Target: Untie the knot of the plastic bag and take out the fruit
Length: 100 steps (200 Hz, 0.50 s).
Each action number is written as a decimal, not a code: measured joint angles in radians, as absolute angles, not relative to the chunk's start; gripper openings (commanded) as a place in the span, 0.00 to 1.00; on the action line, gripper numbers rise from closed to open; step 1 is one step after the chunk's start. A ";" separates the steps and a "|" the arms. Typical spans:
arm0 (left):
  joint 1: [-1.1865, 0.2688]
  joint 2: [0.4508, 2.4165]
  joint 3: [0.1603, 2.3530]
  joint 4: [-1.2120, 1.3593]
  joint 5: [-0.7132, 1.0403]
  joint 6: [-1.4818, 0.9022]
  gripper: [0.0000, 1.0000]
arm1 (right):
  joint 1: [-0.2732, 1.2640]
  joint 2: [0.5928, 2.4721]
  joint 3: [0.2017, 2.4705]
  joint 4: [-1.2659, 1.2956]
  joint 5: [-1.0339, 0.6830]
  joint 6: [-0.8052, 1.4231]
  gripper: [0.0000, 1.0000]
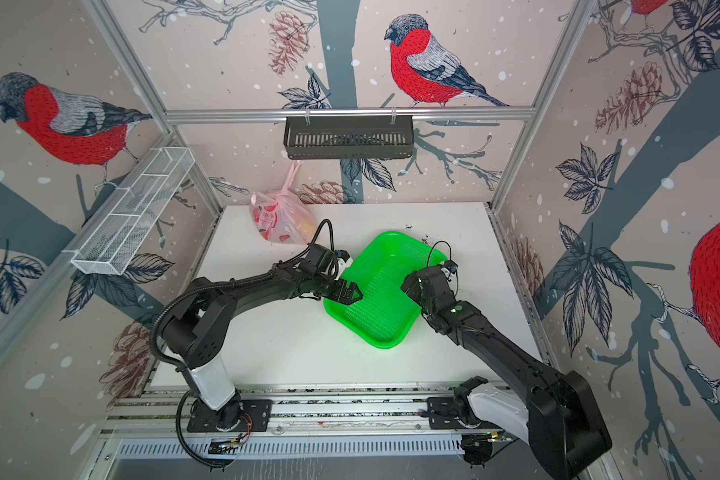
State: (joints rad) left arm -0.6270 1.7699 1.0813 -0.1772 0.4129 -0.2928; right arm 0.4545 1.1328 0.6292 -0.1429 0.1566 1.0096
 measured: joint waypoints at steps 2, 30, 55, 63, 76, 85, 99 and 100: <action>-0.629 1.765 1.078 -0.176 0.413 -0.299 0.95 | 0.451 1.140 0.635 -0.143 0.152 1.003 0.91; -0.644 1.699 1.039 -0.161 0.394 -0.376 0.94 | 0.424 1.217 0.692 -0.146 0.123 0.937 0.90; -0.661 1.641 1.009 -0.160 0.382 -0.438 0.92 | 0.403 1.280 0.739 -0.156 0.104 0.874 0.89; -0.669 1.625 1.001 -0.156 0.382 -0.453 0.92 | 0.392 1.306 0.756 -0.158 0.097 0.848 0.89; -0.686 1.602 0.981 -0.140 0.379 -0.477 0.92 | 0.376 1.338 0.780 -0.161 0.083 0.806 0.89; -0.704 1.596 0.974 -0.141 0.371 -0.500 0.92 | 0.371 1.360 0.799 -0.165 0.080 0.773 0.89; -0.733 1.594 0.971 -0.150 0.354 -0.524 0.92 | 0.367 1.392 0.828 -0.174 0.080 0.711 0.88; -0.736 1.595 0.971 -0.152 0.352 -0.528 0.92 | 0.366 1.395 0.832 -0.175 0.080 0.704 0.88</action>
